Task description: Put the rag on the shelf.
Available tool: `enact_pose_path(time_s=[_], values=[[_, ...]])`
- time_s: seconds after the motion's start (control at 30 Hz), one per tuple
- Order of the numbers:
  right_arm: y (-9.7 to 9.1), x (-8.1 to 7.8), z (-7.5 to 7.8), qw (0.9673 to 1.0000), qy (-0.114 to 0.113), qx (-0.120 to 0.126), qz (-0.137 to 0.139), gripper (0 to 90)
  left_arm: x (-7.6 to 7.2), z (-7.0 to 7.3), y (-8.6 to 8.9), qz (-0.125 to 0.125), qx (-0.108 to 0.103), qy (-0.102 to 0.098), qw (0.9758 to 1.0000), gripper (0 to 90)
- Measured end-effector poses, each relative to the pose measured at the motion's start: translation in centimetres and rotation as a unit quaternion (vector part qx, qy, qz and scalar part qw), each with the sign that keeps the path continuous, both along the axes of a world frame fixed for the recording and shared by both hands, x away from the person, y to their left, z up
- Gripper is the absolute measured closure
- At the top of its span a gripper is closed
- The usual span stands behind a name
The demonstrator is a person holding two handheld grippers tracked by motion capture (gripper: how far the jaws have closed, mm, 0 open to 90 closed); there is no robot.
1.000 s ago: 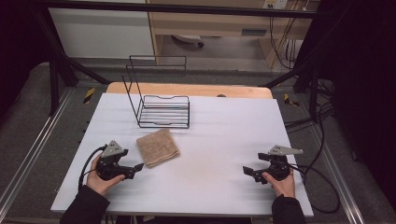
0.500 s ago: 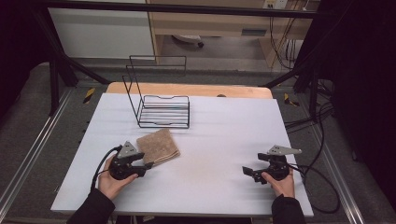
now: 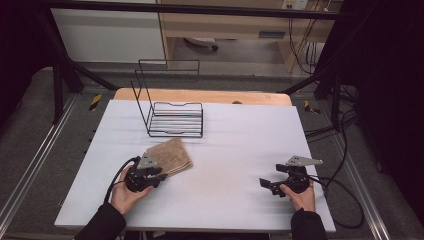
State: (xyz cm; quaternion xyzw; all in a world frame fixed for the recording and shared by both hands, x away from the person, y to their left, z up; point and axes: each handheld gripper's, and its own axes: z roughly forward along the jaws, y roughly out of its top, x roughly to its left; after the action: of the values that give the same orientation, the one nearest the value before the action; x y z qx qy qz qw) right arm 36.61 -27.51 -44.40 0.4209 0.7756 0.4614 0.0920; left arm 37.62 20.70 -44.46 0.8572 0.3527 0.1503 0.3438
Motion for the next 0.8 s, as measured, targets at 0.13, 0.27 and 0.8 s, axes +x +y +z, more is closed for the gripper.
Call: enact_pose_path(time_s=[0.13,0.27,0.8], values=[[0.0,0.0,0.0,1.0,0.001,0.0,0.0,1.2,0.2,0.0,-0.2,0.003,0.003,0.003,1.0,70.9],[0.0,0.0,0.0,1.0,0.0,0.001,-0.001,1.3,0.5,0.1,-0.3,0.004,-0.001,0.011,0.9999,78.0],[0.0,0.1,0.0,1.0,0.001,0.001,0.002,1.6,0.7,1.7,0.1,0.016,-0.061,0.032,0.9975,87.3]])
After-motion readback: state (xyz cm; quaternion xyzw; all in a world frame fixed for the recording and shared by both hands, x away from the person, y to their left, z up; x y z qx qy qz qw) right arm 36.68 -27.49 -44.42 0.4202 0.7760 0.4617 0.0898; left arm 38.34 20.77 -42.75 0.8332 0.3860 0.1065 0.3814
